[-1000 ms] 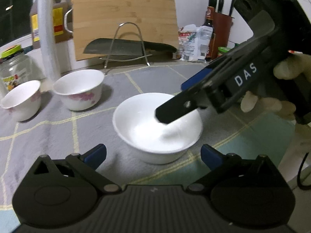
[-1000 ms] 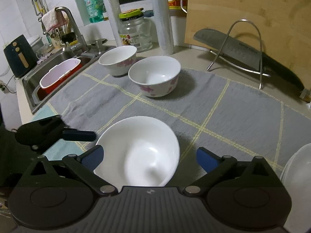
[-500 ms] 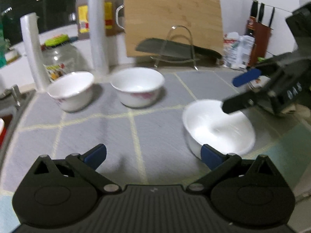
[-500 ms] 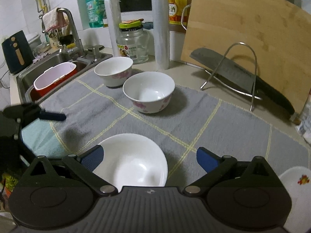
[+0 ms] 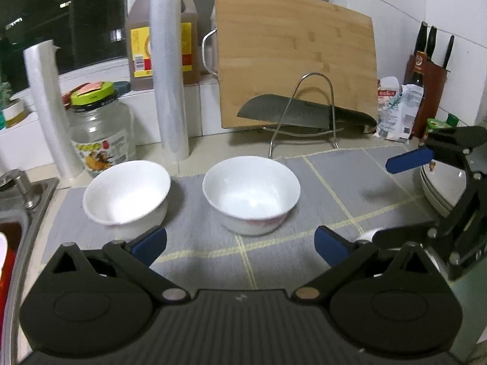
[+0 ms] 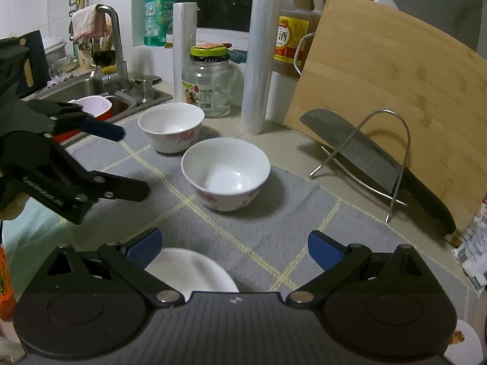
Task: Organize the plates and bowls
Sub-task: 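Grasp a second white bowl with the left gripper while the right gripper holds the first bowl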
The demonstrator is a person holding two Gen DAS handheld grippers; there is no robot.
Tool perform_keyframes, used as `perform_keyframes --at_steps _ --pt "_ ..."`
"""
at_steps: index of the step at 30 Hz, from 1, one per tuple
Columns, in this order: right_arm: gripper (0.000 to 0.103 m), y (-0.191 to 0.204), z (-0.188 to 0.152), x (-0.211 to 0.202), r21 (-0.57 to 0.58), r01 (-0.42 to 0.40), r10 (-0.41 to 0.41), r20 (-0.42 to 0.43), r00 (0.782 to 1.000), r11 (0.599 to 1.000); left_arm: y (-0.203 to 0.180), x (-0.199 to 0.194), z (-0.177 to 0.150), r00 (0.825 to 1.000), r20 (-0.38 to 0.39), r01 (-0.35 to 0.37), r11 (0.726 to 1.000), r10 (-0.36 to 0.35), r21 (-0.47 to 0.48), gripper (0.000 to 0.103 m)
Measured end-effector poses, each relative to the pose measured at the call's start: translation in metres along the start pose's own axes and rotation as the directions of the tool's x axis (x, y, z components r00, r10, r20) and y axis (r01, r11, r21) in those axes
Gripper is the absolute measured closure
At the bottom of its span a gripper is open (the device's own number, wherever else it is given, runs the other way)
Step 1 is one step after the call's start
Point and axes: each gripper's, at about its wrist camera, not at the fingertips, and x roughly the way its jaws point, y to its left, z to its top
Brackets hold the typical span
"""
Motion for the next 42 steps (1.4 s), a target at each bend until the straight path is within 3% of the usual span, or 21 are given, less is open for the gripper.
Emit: perform_keyframes --at_steps 12,32,42 --pt "0.0 -0.003 0.009 0.032 -0.005 -0.036 0.036 -0.035 0.999 0.999 0.01 0.05 0.03 0.996 -0.031 0.083 0.995 -0.085 -0.046 0.001" --pt "0.0 -0.012 0.028 0.073 -0.037 -0.091 0.089 -0.052 0.995 0.995 0.013 0.093 0.051 0.99 -0.083 0.114 0.993 -0.117 -0.032 0.001" --pt "0.006 -0.012 0.032 0.093 -0.043 -0.131 0.128 -0.075 0.989 0.99 0.015 0.105 0.051 0.986 -0.104 0.127 0.991 -0.13 -0.036 0.002"
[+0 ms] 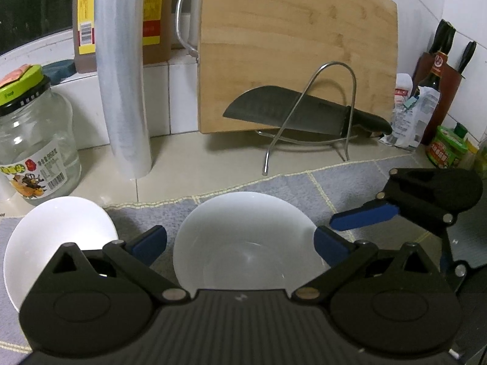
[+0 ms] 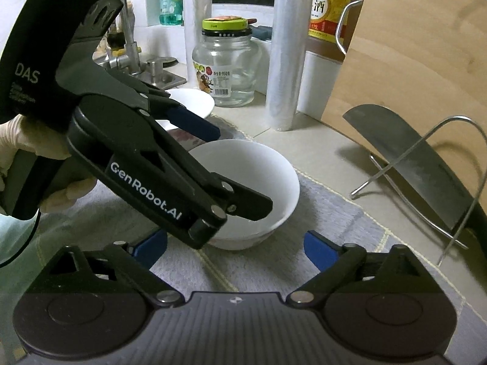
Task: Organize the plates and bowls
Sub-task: 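Grasp a second white bowl with the left gripper while the right gripper holds the first bowl, then lower the left-held bowl into the bowl held by the right gripper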
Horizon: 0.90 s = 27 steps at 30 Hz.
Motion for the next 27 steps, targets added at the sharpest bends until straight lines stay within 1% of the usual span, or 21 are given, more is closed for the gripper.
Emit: perform_keyframes --at_steps 3,8,10,14,19,21,23,27 --pt "0.011 -0.0002 0.0016 0.0048 -0.006 -0.005 0.005 -0.006 1.0 1.0 0.0009 0.0024 0.0008 1.0 -0.002 0.002 1.0 -0.002 -0.003 0.003" --pt "0.013 -0.0012 0.0031 0.0082 -0.008 -0.014 0.013 -0.004 1.0 1.0 0.0035 0.0051 0.0029 1.0 -0.008 0.016 1.0 -0.016 -0.003 0.008" --pt "0.016 -0.001 0.0034 0.0092 -0.008 -0.016 0.016 -0.004 1.0 1.0 0.0036 0.0052 0.0033 1.0 -0.01 0.02 1.0 -0.02 -0.001 0.008" --pt "0.016 0.0 0.0037 0.0091 -0.016 -0.019 0.019 0.001 1.0 1.0 0.004 0.0062 0.0044 0.999 -0.022 0.047 0.999 -0.047 0.011 0.008" --pt "0.02 0.0025 0.0049 0.0075 -0.026 -0.011 0.011 0.009 1.0 1.0 0.0053 0.0079 0.0052 0.998 -0.043 0.05 0.998 -0.049 0.026 0.008" --pt "0.02 0.0024 0.0044 0.0073 -0.026 -0.01 0.011 0.012 1.0 1.0 0.0059 0.0066 0.0051 0.998 -0.047 0.049 0.998 -0.047 0.032 0.012" --pt "0.02 0.0031 0.004 0.0069 -0.028 -0.009 0.009 0.013 1.0 1.0 0.0066 0.0053 0.0053 0.997 -0.052 0.054 0.998 -0.052 0.041 0.021" --pt "0.02 0.003 0.0037 0.0074 -0.029 -0.007 0.007 0.013 1.0 1.0 0.0084 0.0051 0.0048 0.996 -0.063 0.065 0.997 -0.062 0.045 0.022"
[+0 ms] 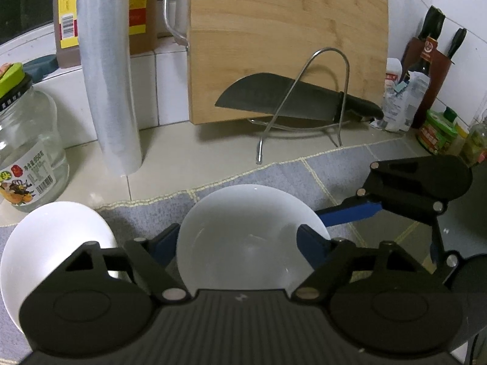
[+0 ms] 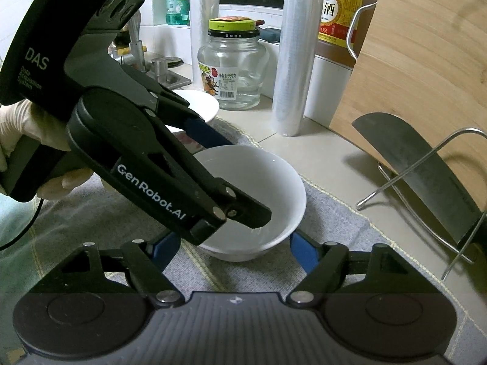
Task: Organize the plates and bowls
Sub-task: 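Lower the left-held bowl into the bowl held by the right gripper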
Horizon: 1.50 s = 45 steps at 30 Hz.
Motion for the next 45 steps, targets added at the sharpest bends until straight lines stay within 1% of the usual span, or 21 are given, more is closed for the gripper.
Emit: perform_keyframes --at_steps 11,20,31,45 --pt "0.021 0.0 0.0 -0.002 0.006 -0.002 0.002 -0.003 1.0 1.0 0.0 -0.003 -0.001 1.0 0.005 0.009 1.0 -0.009 -0.019 0.022" --pt "0.021 0.002 0.004 -0.014 -0.011 0.006 -0.006 0.009 1.0 1.0 -0.005 -0.017 0.002 0.999 0.037 0.016 1.0 -0.015 -0.013 0.022" --pt "0.021 0.008 0.003 -0.044 -0.019 0.015 -0.014 0.047 0.999 1.0 -0.026 -0.042 0.002 0.997 0.074 0.002 1.0 -0.004 0.021 0.022" --pt "0.021 0.021 -0.012 -0.079 -0.025 0.006 -0.004 0.069 0.998 1.0 -0.059 -0.07 -0.009 0.995 0.097 -0.022 0.999 0.018 0.031 0.022"
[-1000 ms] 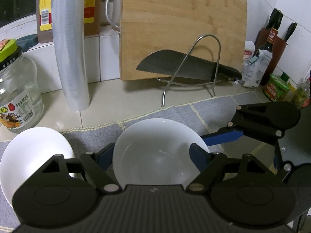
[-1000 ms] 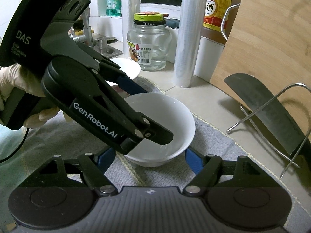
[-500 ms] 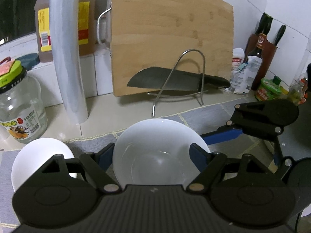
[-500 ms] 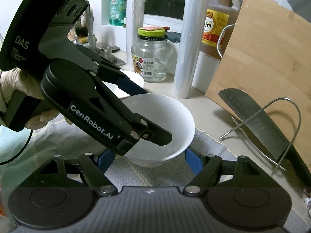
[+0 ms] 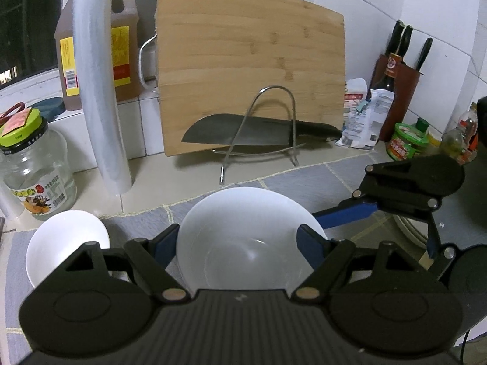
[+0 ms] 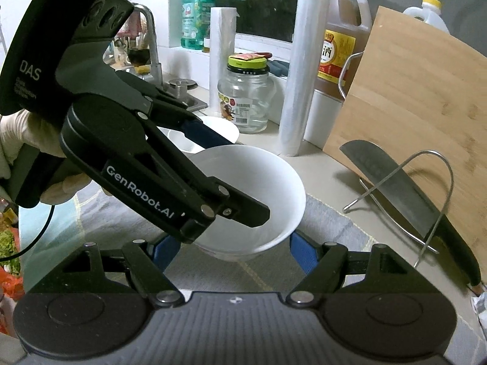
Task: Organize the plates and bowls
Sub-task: 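Lower the left-held bowl into the bowl held by the right gripper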
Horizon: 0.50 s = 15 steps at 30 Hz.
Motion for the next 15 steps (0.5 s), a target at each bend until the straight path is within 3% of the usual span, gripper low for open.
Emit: perform_keyframes --at_steps 15 --pt "0.021 0.006 -0.018 -0.033 -0.014 -0.007 0.007 0.013 1.0 1.0 -0.036 -0.018 -0.009 1.0 0.015 -0.011 1.0 0.011 -0.003 0.022"
